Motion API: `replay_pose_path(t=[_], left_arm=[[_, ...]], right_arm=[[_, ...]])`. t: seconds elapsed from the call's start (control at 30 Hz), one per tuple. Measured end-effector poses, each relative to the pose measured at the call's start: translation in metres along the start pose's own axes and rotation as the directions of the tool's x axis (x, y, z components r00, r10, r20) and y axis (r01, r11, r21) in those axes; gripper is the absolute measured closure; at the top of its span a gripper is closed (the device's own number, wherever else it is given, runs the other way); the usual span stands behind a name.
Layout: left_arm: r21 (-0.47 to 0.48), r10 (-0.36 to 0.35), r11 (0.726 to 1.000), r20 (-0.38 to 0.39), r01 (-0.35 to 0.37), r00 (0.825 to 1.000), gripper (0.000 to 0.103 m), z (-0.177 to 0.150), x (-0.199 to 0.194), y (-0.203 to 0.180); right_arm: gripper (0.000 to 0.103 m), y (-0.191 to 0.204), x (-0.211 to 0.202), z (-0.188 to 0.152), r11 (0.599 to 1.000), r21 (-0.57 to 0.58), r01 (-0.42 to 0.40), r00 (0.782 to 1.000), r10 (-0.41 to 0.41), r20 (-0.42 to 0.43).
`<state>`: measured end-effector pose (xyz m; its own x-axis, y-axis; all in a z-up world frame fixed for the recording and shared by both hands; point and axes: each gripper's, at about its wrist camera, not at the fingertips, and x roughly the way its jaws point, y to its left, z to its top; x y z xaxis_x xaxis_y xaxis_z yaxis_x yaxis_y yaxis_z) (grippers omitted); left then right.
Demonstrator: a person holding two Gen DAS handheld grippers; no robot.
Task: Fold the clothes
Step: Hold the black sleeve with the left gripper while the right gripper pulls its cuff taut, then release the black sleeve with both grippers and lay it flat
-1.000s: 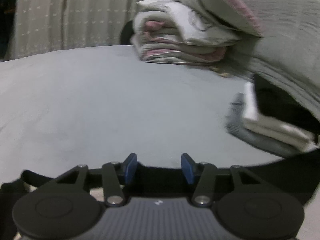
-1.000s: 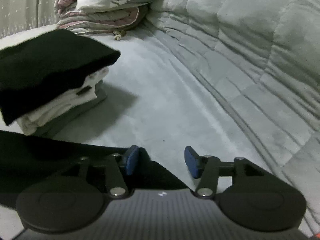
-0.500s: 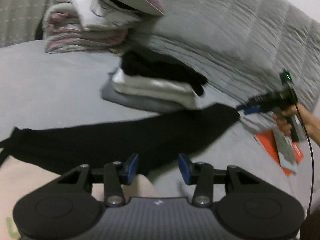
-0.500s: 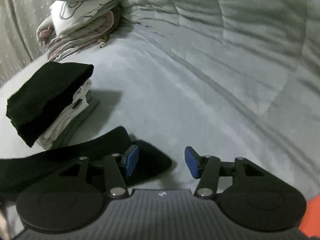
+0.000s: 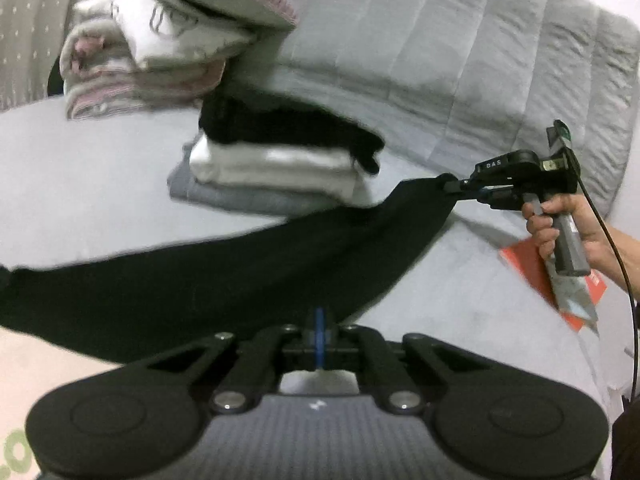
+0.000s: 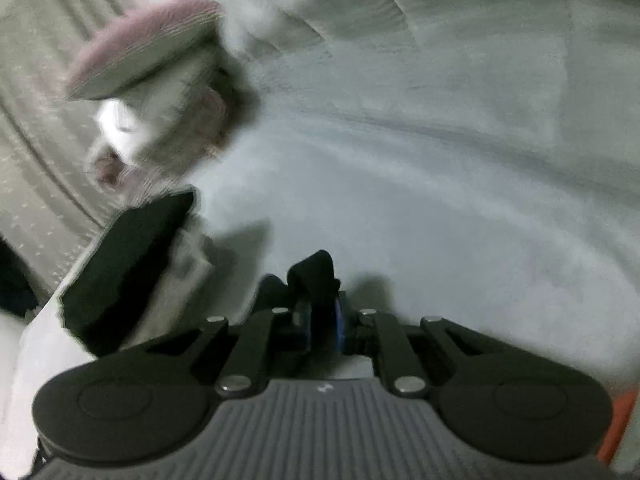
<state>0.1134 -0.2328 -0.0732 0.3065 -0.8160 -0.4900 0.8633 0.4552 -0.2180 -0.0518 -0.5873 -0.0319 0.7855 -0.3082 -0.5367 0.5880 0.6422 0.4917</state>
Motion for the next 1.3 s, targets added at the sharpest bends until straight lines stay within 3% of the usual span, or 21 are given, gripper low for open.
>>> replay_pose_path(t=[0.1,0.17,0.27,0.43,0.6,0.63,0.67,0.73,0.77,1.03,1.3], left_arm=[[0.000,-0.031,1.000,-0.031,0.031,0.999,0.103,0.000,0.002,0.000],[0.012,-0.049,0.999,-0.093,0.051,0.994,0.103,-0.005,0.009,-0.002],[0.011,-0.051,0.999,-0.122,0.053,0.991,0.103,-0.011,0.014,-0.003],[0.007,-0.055,0.998,-0.159,0.056,0.986,0.103,-0.019,0.019,-0.005],[-0.020,-0.057,0.998,-0.150,0.054,0.987,0.101,-0.020,0.010,-0.008],[-0.028,-0.055,0.998,-0.146,0.052,0.988,0.098,-0.020,0.007,-0.008],[-0.036,-0.054,0.998,-0.143,0.050,0.988,0.094,-0.019,0.005,-0.008],[-0.049,-0.040,0.998,-0.135,0.033,0.990,0.078,-0.020,-0.005,-0.009],[-0.059,-0.028,0.998,-0.130,0.020,0.991,0.068,-0.021,-0.010,-0.010],[-0.161,0.066,0.984,-0.100,-0.082,0.993,0.062,-0.032,-0.060,0.000],[-0.205,0.182,0.958,-0.104,-0.200,0.978,0.057,-0.050,-0.122,0.010]], right_arm=[[0.091,0.016,-0.019,0.005,0.994,-0.105,0.013,0.998,-0.007,0.061],[0.091,0.019,-0.012,0.000,0.978,-0.191,0.083,0.996,-0.083,0.009],[0.091,0.012,0.009,-0.015,0.939,-0.297,0.172,0.974,-0.207,-0.090],[0.091,0.005,0.008,-0.015,0.954,-0.255,0.160,0.982,-0.180,-0.059],[0.090,0.014,0.019,-0.006,0.920,-0.299,0.254,0.960,-0.277,-0.036],[0.084,0.014,0.017,-0.007,0.915,-0.300,0.269,0.957,-0.290,-0.027],[0.070,0.017,0.015,-0.008,0.904,-0.308,0.296,0.950,-0.313,-0.007],[0.061,0.022,0.010,-0.009,0.880,-0.322,0.350,0.933,-0.359,0.034],[0.061,0.024,0.007,-0.008,0.879,-0.327,0.347,0.934,-0.356,0.035],[0.060,0.054,-0.023,-0.006,0.892,-0.356,0.279,0.958,-0.286,0.034],[0.057,0.104,-0.048,-0.016,0.910,-0.379,0.166,0.984,-0.175,0.011]])
